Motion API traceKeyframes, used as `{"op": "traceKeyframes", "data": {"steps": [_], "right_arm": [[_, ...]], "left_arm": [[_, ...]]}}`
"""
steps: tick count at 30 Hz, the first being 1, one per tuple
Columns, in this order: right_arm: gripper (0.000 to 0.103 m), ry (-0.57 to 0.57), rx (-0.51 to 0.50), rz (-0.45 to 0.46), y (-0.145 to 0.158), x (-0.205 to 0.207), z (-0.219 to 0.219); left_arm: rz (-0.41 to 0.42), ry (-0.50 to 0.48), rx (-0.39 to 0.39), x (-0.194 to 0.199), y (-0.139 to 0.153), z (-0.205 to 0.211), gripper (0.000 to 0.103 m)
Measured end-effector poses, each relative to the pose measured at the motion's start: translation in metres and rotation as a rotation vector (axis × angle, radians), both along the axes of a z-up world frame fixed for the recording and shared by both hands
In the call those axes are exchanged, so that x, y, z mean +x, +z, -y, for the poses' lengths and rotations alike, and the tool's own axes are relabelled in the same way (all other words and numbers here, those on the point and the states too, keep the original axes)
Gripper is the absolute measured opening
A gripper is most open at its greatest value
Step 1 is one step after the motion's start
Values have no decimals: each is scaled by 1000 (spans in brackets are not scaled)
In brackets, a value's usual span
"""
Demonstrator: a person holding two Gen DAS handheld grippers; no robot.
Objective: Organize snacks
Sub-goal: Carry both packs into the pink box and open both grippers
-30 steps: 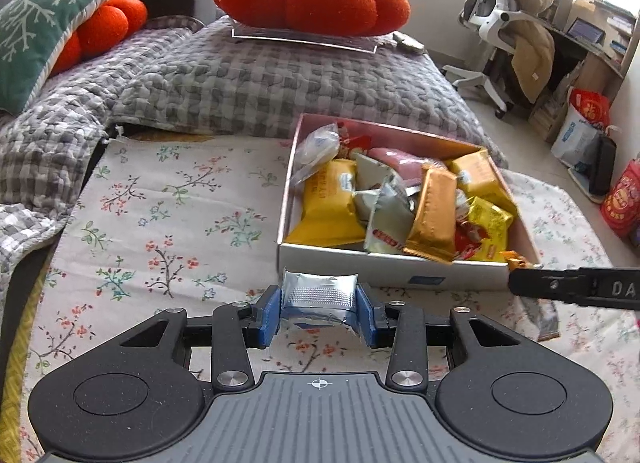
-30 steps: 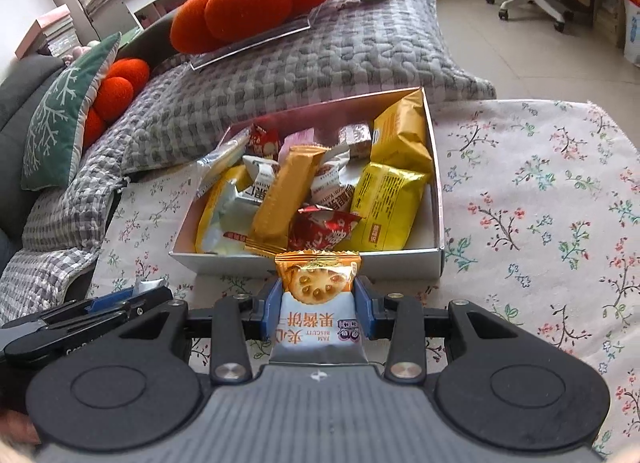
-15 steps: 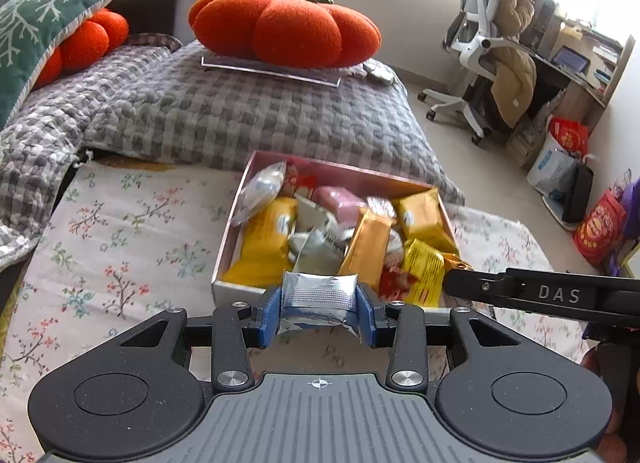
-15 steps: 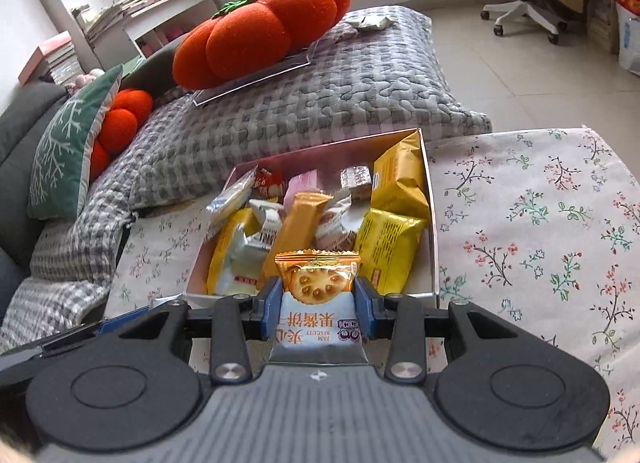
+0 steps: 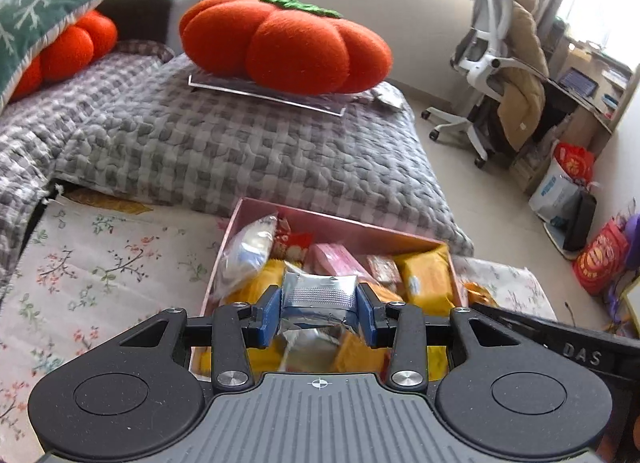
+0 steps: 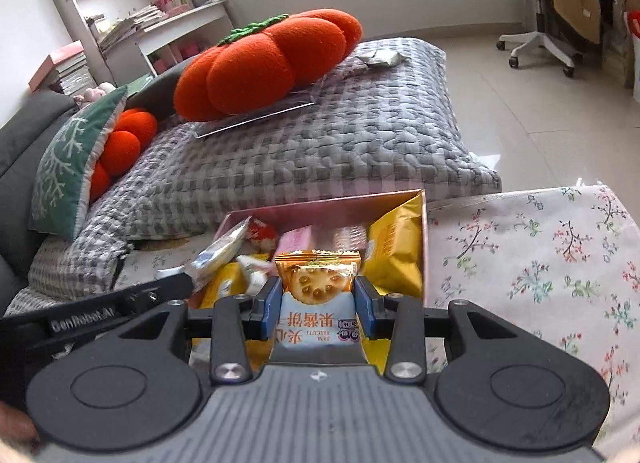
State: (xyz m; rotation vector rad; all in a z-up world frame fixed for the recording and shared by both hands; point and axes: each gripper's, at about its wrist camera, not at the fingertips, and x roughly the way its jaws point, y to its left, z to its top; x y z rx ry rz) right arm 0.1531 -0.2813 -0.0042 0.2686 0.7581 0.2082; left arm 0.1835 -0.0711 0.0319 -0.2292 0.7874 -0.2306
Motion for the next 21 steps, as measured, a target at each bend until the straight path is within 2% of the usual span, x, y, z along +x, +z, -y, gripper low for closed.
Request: {"op": "traceKeyframes", "data": {"steps": [7,12,15,21], "right_arm": [[36,-42,74,-32,-20,32,11],[36,-23,37,-24,-26,48,-3],[36,-30,49,-18,-30,55,-4],[37,-24,32,2,-32,58,-11]], "left_arm": [[-19,8,-38,31,-20,2,38],[-31,2,-29,42,-35,11,38],[-41,9,-39,46,-42,11,39],[-31,8,-42,46,-40,11,42]]}}
